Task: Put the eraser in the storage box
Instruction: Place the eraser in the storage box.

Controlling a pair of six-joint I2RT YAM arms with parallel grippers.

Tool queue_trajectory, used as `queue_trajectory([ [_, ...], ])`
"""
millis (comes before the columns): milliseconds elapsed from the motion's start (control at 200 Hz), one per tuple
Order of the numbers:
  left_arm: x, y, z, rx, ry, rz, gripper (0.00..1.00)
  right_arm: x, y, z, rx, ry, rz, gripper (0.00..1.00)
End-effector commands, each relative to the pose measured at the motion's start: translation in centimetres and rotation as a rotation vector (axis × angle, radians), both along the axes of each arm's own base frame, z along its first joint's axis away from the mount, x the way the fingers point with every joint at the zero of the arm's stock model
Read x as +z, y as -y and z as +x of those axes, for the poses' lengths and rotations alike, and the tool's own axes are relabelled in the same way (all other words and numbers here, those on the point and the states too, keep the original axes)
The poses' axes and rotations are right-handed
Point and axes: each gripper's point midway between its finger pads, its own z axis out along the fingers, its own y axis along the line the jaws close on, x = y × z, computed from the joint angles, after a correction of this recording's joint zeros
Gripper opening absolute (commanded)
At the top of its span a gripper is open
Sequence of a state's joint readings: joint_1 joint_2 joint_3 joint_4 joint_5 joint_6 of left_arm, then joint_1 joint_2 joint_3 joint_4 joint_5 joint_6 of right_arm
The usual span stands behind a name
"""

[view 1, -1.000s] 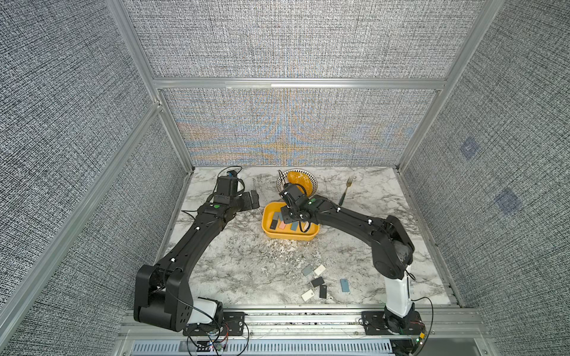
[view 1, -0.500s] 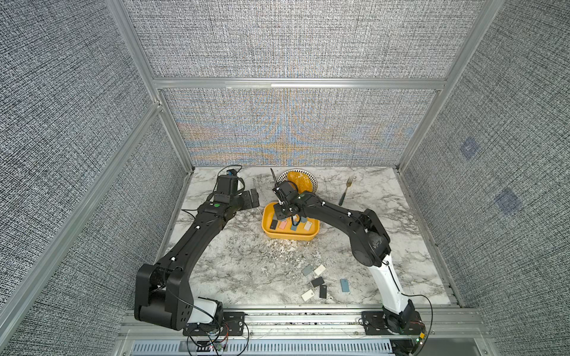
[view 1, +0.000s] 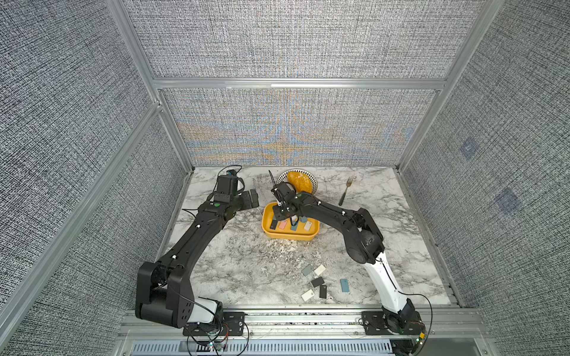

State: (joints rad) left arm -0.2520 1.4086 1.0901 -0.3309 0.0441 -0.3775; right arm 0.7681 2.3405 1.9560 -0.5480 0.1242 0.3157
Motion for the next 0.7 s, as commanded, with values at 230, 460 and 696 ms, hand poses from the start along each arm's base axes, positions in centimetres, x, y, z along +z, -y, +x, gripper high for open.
queue_trajectory([
  [230,0.5,-0.1,0.5,0.003,0.025,-0.001,1.00,-0.4,-0.1,0.3,-0.002,-0.006,-0.010,0.35],
  [460,0.6,-0.1,0.5,0.002,0.023,-0.004,1.00,1.0,-0.3,0.2,0.001,0.016,0.006,0.52],
  [696,0.7,-0.1,0.4,0.002,0.026,-0.005,1.00,6.4,0.3,-0.7,0.001,0.101,0.034,0.62],
])
